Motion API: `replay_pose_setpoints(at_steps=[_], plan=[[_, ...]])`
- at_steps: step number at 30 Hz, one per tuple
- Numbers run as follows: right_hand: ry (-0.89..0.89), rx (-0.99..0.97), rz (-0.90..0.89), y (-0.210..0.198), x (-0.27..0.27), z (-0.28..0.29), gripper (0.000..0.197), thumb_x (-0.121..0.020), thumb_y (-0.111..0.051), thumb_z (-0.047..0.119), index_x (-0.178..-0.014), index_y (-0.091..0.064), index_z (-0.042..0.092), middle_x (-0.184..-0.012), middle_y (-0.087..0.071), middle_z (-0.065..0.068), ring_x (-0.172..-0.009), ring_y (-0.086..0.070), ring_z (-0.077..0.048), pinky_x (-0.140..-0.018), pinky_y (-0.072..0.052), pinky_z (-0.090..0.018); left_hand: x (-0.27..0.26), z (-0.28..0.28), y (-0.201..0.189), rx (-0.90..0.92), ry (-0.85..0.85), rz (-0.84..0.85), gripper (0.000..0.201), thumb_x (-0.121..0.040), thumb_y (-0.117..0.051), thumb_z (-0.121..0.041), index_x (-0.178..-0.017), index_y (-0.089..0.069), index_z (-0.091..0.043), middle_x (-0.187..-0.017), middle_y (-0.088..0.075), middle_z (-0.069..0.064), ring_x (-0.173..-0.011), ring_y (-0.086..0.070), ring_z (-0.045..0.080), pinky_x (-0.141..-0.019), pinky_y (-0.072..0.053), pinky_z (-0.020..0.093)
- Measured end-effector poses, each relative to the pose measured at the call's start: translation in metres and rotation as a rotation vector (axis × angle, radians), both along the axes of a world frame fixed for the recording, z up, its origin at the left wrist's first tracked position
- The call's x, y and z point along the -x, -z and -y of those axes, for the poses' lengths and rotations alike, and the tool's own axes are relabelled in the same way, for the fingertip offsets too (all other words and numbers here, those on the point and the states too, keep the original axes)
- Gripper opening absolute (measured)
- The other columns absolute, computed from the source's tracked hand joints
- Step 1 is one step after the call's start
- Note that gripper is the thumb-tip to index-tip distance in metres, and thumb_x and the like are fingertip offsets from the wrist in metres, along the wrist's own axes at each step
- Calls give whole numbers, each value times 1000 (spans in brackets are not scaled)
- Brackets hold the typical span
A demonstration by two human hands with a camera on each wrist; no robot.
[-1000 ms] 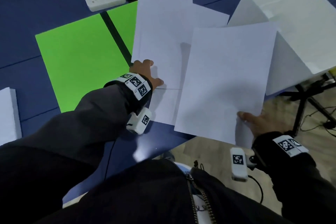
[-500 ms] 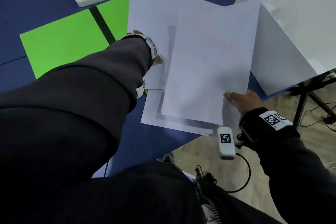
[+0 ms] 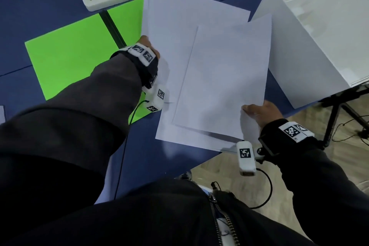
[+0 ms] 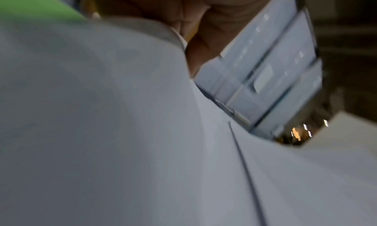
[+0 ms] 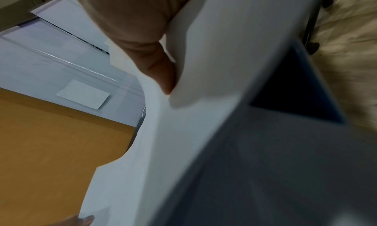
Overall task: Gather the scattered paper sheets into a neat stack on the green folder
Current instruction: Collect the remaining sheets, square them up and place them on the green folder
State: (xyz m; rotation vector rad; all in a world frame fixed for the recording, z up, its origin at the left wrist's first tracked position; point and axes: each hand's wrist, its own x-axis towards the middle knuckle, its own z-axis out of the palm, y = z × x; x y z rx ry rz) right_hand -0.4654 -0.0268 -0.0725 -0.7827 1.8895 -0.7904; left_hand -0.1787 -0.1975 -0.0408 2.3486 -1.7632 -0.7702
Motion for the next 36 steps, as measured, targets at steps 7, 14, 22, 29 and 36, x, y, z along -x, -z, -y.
replay_pose_setpoints(at_steps=[7, 14, 22, 29, 36], plan=[[23, 44, 57, -4, -6, 1, 12, -67, -68, 18, -77, -64, 13, -82, -62, -5, -77, -56, -20, -76, -46, -31, -59, -29, -8, 127, -95, -214, 39, -85, -54, -10, -124, -49, -10, -120, -61, 15, -107, -57, 31, -75, -35, 26], [27, 19, 0, -4, 1, -7, 7, -75, -70, 15, -74, -64, 12, -87, -64, -11, -84, -58, -26, -78, -43, -39, -144, -73, 9, 116, -336, -526, 41, -85, -54, 0, -122, -51, -18, -111, -60, 13, -91, -58, 21, -89, -48, 41], [-53, 51, 96, -5, -11, -20, 14, -68, -74, 15, -80, -68, 15, -88, -69, -4, -92, -63, -31, -92, -46, -44, -192, -129, 16, 197, -532, -969, 43, -87, -34, 21, -83, -48, -19, -56, -70, -10, -51, -65, 3, -52, -56, 23], [-105, 71, 127, 3, -44, -28, 20, -81, -65, 1, -73, -63, 20, -74, -67, 8, -90, -58, -22, -92, -40, -38, -149, -145, 26, 95, -419, -1034, 41, -84, -36, 23, -87, -51, -15, -56, -69, -5, -49, -64, 7, -59, -53, 27], [-34, 137, 286, -2, -50, -44, 16, -81, -65, 2, -81, -66, 18, -68, -72, 14, -73, -66, -13, -85, -46, -33, -142, -142, 7, 52, -300, -693, 62, -57, -59, -19, -118, -53, -7, -93, -60, 12, -82, -55, 21, -80, -43, 35]])
